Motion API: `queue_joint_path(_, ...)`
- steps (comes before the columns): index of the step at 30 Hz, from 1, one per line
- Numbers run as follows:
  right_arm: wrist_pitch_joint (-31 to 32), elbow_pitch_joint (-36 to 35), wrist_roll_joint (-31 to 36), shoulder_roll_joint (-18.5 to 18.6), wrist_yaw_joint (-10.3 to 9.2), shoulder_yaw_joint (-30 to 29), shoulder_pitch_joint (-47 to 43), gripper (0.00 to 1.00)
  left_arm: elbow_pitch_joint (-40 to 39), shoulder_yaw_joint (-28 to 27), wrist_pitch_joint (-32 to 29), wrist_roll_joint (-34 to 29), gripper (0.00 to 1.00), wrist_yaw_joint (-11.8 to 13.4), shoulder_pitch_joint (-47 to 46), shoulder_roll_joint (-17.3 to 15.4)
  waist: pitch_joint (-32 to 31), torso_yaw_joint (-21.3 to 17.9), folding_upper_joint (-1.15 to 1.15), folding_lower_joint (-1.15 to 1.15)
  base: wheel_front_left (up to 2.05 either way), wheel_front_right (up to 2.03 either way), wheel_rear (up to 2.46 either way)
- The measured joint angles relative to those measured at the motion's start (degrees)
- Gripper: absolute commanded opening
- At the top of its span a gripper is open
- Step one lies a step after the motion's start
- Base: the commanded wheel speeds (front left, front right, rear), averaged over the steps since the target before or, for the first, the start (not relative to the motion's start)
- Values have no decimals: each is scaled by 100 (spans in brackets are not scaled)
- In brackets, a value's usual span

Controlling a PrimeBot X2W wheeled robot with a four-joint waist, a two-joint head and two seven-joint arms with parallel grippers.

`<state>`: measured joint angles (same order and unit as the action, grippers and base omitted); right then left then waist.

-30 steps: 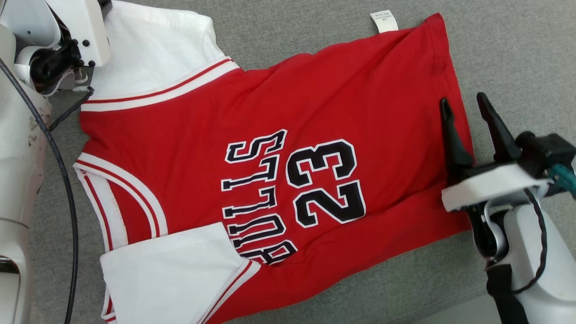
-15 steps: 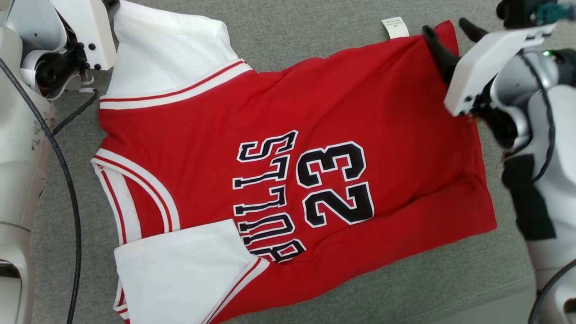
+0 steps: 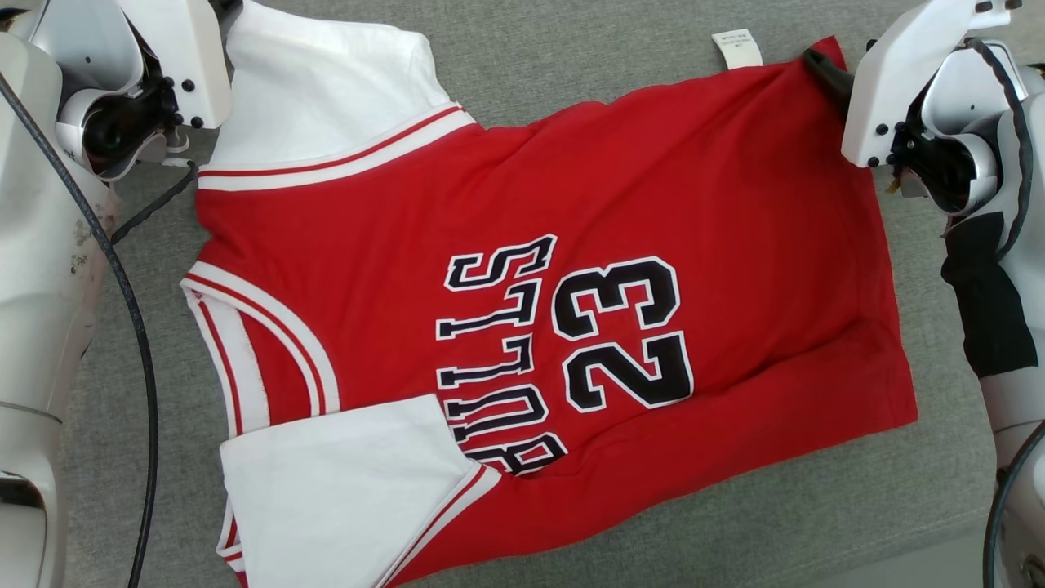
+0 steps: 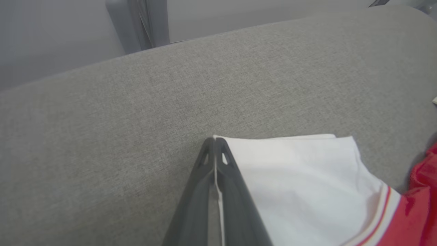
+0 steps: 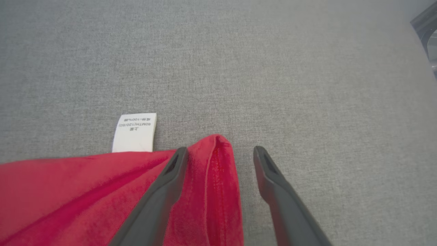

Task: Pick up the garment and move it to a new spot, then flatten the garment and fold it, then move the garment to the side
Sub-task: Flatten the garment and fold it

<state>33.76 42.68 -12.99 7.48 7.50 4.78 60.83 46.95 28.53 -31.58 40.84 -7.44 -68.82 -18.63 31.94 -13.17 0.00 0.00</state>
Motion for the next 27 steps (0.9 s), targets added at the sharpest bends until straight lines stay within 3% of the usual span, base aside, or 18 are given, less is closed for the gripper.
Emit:
queue_joint_path(2,-34,143,23,-2,0,-16,65,45,-14,38,-12,21,0,0,-7,2,11,32,0,0,0,0,0)
queue_joint_path(4,-44,301,8,-5,0,-34,115,40,-24,75,-14,59,0,0,-32,2,21,65,0,0,0,0,0)
queue_joint_path(6,-75,444,-14,-10,0,-41,144,1,-33,102,-1,65,0,0,-62,-2,29,94,0,0,0,0,0)
queue_joint_path(16,-1034,683,-18,143,0,-148,456,0,-376,358,727,99,0,0,-145,-179,42,239,0,0,0,0,0)
queue_joint_path(27,-2069,984,-604,581,0,-8,685,0,-477,535,2173,223,0,0,-479,-291,74,559,0,0,0,0,0)
